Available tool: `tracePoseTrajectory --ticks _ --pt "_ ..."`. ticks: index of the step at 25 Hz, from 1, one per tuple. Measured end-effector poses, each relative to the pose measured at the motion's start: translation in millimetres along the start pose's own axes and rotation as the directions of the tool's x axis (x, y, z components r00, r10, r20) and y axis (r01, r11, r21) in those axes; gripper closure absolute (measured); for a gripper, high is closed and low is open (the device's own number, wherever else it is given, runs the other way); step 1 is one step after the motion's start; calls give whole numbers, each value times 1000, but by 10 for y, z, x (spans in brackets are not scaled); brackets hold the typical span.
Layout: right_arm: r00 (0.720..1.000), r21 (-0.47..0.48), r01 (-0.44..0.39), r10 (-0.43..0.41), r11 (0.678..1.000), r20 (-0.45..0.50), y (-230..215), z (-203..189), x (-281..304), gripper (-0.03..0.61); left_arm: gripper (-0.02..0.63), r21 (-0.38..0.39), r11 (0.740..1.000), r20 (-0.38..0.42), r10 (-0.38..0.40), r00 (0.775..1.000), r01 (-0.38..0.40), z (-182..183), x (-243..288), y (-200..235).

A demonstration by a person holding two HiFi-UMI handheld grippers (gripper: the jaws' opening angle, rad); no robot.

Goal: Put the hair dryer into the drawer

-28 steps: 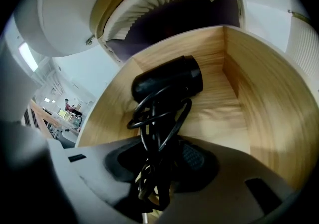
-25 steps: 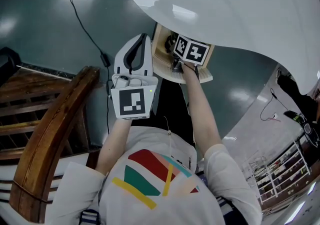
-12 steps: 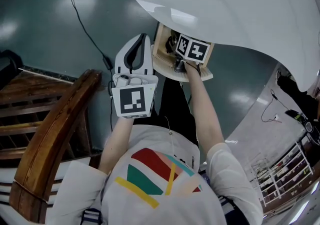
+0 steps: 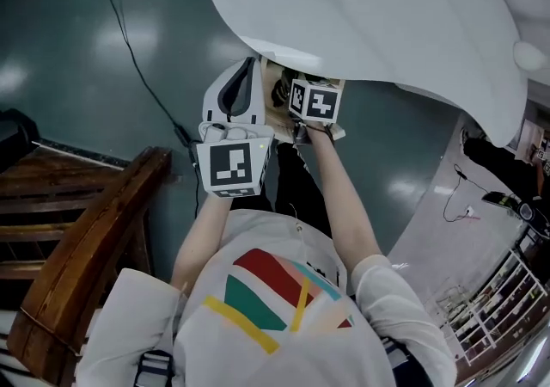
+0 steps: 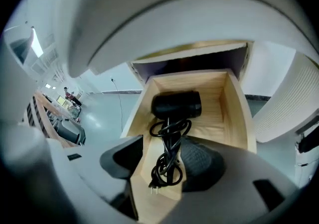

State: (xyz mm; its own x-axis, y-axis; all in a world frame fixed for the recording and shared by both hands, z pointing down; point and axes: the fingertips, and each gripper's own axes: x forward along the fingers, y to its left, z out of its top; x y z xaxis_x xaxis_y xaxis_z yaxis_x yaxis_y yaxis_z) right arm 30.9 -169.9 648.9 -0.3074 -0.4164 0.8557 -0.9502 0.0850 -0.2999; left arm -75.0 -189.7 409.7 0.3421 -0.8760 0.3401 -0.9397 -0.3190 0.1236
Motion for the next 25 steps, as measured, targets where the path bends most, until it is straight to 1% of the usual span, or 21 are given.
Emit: tracePoseTrajectory --ticks 3,6,7,9,11,12,13,15,19,23,25 --pt "1000 -2 18 -18 1000 2 30 -14 -200 337 597 0 1000 37 3 999 -3 192 -56 -62" --pt "999 5 33 -33 999 25 40 35 -425 348 597 9 1000 75 -1 997 1 374 -74 -161" --pt "999 -1 31 -31 1000 41 68 66 -509 369 597 21 1000 85 -6 996 4 424 -81 -190" --pt "996 -31 24 -21 999 85 153 142 -698 437 597 38 999 101 -6 995 3 497 -113 -215" --pt "988 -68 25 -15 997 151 248 250 -917 503 597 34 999 117 6 993 -10 559 -159 -189" --pt "981 -86 33 -16 996 195 290 326 -1040 524 597 31 999 125 11 992 -15 595 -182 -173" --pt "970 -105 43 -17 994 243 333 417 -1170 538 597 33 999 135 15 991 -19 639 -203 -162" --pt "940 -137 57 -7 989 342 429 644 -1451 550 597 50 999 160 14 987 -22 765 -234 -154" --pt "859 -186 70 36 980 510 655 1149 -2085 561 597 73 997 199 9 980 -24 1050 -324 -170" --pt "786 -261 93 90 961 612 904 1434 -2637 561 597 74 997 221 5 975 -22 1183 -514 -203" --pt "757 -292 102 116 951 644 992 1481 -2849 561 597 81 997 236 -2 972 -18 1228 -580 -240"
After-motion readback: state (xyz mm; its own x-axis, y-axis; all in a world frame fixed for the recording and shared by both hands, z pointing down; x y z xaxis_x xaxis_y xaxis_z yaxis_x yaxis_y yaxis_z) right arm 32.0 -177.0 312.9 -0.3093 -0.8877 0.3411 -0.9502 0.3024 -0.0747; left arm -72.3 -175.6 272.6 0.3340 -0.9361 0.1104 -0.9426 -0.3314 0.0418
